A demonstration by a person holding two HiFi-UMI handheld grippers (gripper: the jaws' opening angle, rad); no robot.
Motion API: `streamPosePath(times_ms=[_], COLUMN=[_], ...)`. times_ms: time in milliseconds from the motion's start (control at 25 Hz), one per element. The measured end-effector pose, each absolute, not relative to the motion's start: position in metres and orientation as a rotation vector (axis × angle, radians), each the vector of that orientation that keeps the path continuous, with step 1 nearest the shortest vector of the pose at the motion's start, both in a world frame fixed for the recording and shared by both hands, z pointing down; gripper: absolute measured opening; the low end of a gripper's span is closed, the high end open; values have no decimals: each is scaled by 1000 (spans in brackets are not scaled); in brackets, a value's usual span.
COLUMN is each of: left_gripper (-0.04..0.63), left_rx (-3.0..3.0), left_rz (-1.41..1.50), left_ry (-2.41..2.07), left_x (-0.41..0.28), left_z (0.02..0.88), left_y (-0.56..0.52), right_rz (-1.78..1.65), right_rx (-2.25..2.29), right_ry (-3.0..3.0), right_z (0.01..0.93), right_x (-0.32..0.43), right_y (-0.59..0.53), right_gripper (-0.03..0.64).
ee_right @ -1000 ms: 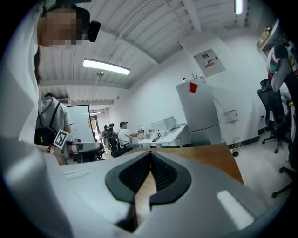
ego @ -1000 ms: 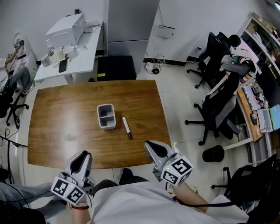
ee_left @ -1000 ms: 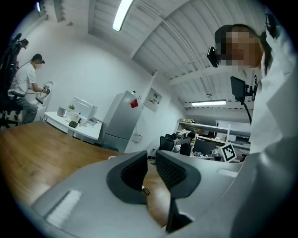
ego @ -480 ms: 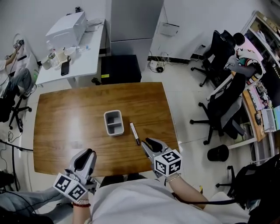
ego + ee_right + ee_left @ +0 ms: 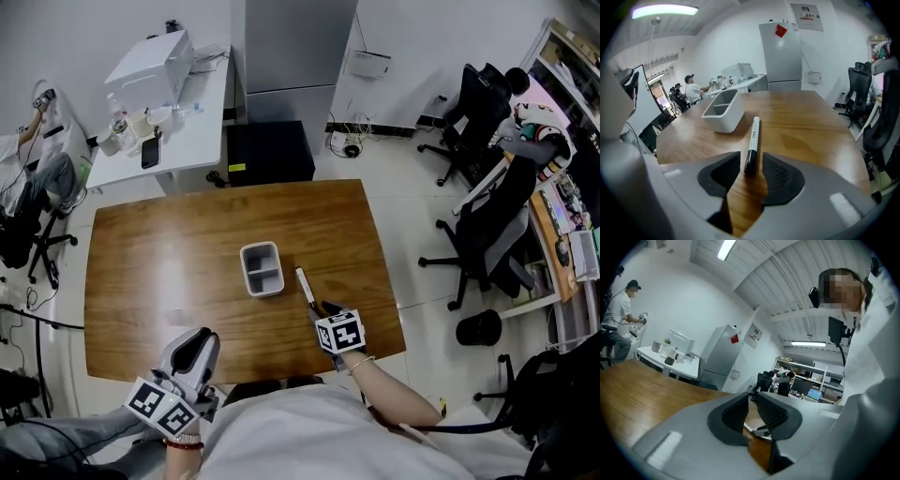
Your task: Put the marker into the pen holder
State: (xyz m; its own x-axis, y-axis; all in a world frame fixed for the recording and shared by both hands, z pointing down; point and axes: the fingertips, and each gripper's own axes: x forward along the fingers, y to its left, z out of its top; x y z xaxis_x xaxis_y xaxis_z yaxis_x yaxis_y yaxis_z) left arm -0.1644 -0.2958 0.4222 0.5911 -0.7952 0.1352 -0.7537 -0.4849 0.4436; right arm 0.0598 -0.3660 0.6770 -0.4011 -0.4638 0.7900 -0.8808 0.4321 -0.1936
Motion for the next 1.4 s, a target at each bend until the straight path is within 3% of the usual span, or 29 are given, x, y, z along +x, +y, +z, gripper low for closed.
streamPosePath(times_ms=[120, 200, 760, 1400], left_gripper=[64, 64, 64, 64], left_rx=[2313, 2289, 2287, 2235], left_rz=[-155, -207, -272, -319], left_ry=[-1224, -1211, -1152, -1168], left_x=[-173, -177, -172, -182], left_z=[428, 426, 423, 430], left_y=[-296, -298, -309, -304], right_rz=[772, 741, 779, 518], right_rx=[1130, 1151, 1205, 928], right_ry=[-1972, -1942, -2158, -2242], right_z=[690, 693, 621, 585], right_x=[57, 60, 56, -2], right_y=[-370, -372, -372, -360], right_gripper=[127, 65, 63, 64])
